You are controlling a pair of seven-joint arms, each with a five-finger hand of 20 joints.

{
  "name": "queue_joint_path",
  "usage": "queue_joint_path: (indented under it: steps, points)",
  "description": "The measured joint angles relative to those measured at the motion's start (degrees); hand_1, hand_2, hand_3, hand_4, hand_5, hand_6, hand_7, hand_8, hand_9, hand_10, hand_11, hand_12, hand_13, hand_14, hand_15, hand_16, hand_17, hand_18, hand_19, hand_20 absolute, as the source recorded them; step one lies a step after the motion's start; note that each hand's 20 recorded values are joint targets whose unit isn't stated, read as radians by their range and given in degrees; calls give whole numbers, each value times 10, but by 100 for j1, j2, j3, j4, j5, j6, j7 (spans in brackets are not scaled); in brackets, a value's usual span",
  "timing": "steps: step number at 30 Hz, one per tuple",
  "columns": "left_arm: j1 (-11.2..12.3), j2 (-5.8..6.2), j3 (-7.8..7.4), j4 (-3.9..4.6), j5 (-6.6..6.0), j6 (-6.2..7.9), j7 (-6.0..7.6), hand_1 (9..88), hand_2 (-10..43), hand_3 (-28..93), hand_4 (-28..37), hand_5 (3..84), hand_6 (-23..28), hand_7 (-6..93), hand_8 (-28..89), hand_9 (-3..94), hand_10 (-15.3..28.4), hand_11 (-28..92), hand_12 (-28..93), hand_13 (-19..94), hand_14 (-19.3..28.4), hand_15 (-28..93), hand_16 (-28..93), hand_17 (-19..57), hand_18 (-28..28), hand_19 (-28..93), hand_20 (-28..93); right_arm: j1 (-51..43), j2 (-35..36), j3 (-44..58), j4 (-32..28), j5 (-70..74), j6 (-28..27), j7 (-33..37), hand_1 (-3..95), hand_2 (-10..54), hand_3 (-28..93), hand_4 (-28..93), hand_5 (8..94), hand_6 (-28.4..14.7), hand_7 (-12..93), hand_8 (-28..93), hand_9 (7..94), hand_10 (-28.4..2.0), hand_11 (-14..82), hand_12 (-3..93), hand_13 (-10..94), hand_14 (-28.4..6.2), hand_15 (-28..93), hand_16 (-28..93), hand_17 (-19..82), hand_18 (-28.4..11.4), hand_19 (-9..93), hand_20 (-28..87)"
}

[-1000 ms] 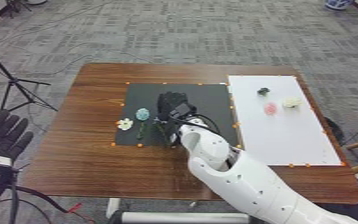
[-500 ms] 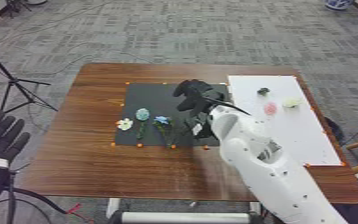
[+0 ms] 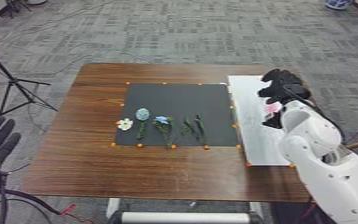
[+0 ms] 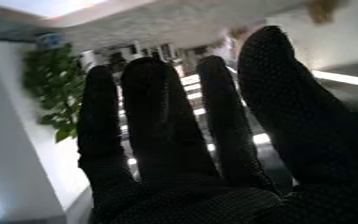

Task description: Arrange flowers

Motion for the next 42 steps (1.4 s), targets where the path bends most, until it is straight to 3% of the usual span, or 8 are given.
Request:
queue_joint_path:
  steps: [16, 28, 31, 33, 35, 38, 42]
  points:
    - [12, 4, -23, 2, -6, 0, 5, 231, 203, 667, -283, 389, 87, 130, -75, 342, 143, 204, 135, 241, 136, 294, -26, -34, 105, 189, 128, -187, 2, 105, 346, -23, -600, 298, 559, -95, 733, -283, 550, -44, 132, -116, 500, -150, 148, 150, 533, -114, 677, 343, 238, -238, 729, 328]
    - [-7, 13, 58, 1, -14, -3, 11, 231, 204, 665, -283, 389, 87, 130, -75, 342, 144, 205, 135, 241, 136, 295, -26, -34, 105, 189, 129, -54, -170, 39, 765, 102, -930, 304, 590, -95, 705, -283, 542, -34, 137, -117, 532, -149, 163, 158, 543, -97, 665, 367, 243, -237, 742, 339]
    - [-6, 13, 63, -2, -19, -2, 12, 231, 205, 666, -283, 390, 88, 130, -75, 343, 143, 205, 135, 242, 136, 294, -27, -34, 105, 190, 129, -28, -184, 12, 822, 88, -950, 315, 600, -95, 710, -283, 575, -28, 152, -120, 601, -138, 234, 205, 576, -102, 713, 413, 262, -237, 770, 362]
    - [-6, 13, 73, -3, -19, -2, 12, 231, 205, 667, -283, 390, 88, 130, -75, 342, 143, 205, 135, 241, 136, 295, -27, -34, 105, 190, 129, 9, -189, -18, 854, 44, -925, 332, 623, -95, 685, -283, 605, -21, 159, -121, 681, -105, 169, 339, 601, -99, 721, 434, 275, -236, 773, 383]
    - [-6, 13, 84, -4, -19, -2, 11, 231, 205, 666, -283, 391, 88, 129, -75, 342, 143, 205, 135, 241, 136, 295, -26, -34, 105, 190, 129, 46, -188, -81, 915, -48, -798, 347, 645, -95, 666, -282, 653, -5, 184, -122, 742, -84, 176, 429, 631, -98, 732, 446, 289, -234, 781, 395]
    - [-5, 11, 89, -8, -19, -2, 11, 231, 205, 666, -283, 391, 88, 130, -75, 342, 144, 205, 135, 241, 136, 294, -27, -34, 105, 190, 129, 52, -181, -190, 1033, -218, -379, 362, 656, -95, 659, -282, 700, -1, 214, -22, 783, -79, 208, 484, 667, -93, 736, 446, 307, -234, 786, 407]
    - [-1, 11, 89, -12, -22, -2, 11, 230, 206, 668, -283, 390, 88, 130, -75, 343, 143, 205, 135, 241, 136, 294, -27, -34, 106, 191, 129, 17, -176, -247, 1100, -272, -17, 374, 651, -95, 659, -283, 740, -2, 250, 23, 814, -75, 213, 509, 694, -93, 747, 407, 318, -236, 791, 412]
